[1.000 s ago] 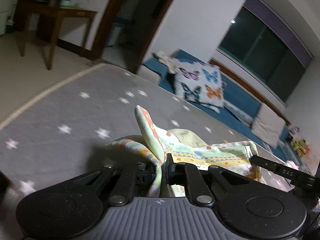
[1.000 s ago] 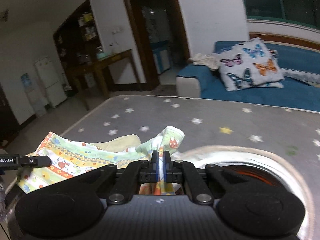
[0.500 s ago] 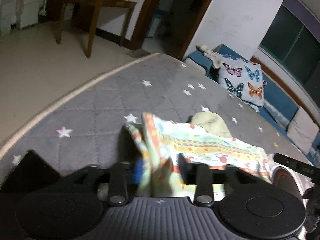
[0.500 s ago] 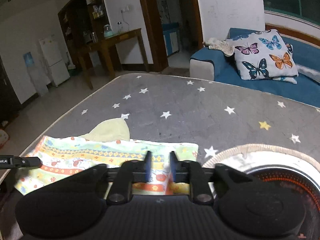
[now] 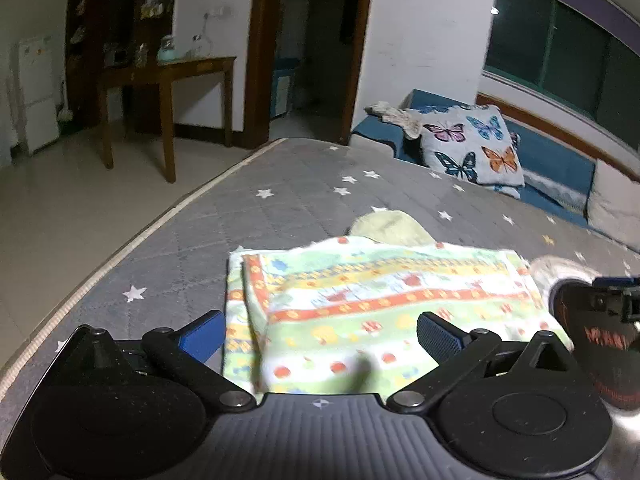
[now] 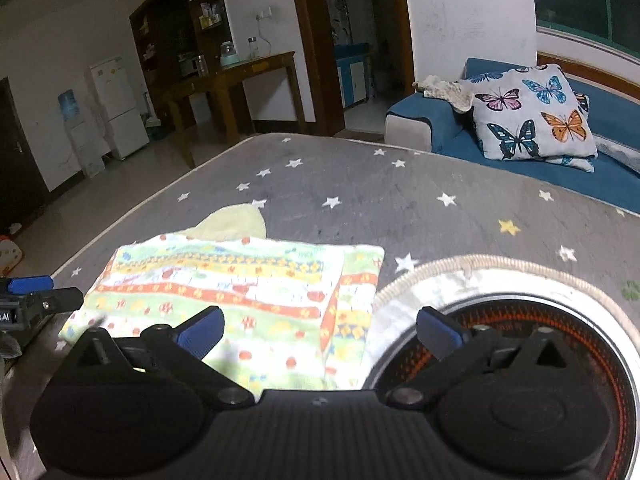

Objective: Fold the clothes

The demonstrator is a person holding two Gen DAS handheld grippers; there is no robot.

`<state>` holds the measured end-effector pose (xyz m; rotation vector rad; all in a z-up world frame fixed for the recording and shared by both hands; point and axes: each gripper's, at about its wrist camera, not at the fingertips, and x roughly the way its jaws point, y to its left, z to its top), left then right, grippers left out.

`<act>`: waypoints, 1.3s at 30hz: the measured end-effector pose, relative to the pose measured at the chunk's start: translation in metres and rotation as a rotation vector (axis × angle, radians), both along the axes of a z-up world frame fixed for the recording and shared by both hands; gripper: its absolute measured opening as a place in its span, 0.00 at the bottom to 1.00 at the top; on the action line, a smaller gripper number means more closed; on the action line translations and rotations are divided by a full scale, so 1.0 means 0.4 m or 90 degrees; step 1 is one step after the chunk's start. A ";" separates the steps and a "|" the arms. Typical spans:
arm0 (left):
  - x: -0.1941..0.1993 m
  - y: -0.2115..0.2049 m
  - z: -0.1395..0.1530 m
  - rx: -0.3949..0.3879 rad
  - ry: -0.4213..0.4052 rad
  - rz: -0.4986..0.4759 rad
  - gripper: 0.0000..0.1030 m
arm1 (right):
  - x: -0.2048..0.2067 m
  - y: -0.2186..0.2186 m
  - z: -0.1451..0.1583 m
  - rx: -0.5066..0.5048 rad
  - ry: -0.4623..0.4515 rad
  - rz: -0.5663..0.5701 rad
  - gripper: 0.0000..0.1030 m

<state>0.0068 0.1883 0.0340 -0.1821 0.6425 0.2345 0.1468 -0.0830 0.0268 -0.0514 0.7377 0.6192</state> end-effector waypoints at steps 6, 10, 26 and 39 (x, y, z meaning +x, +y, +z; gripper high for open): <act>-0.036 -0.057 -0.014 0.018 0.004 -0.026 1.00 | -0.048 -0.035 -0.009 -0.002 -0.001 0.002 1.00; -0.056 -0.088 -0.039 0.030 0.010 -0.036 1.00 | -0.082 -0.059 -0.014 -0.012 -0.011 -0.005 1.00; -0.062 -0.133 -0.108 0.055 0.046 -0.023 1.00 | -0.183 -0.207 -0.043 -0.062 -0.055 -0.051 1.00; -0.044 -0.095 -0.139 0.064 0.054 0.018 1.00 | -0.199 -0.446 -0.070 -0.083 -0.066 -0.207 1.00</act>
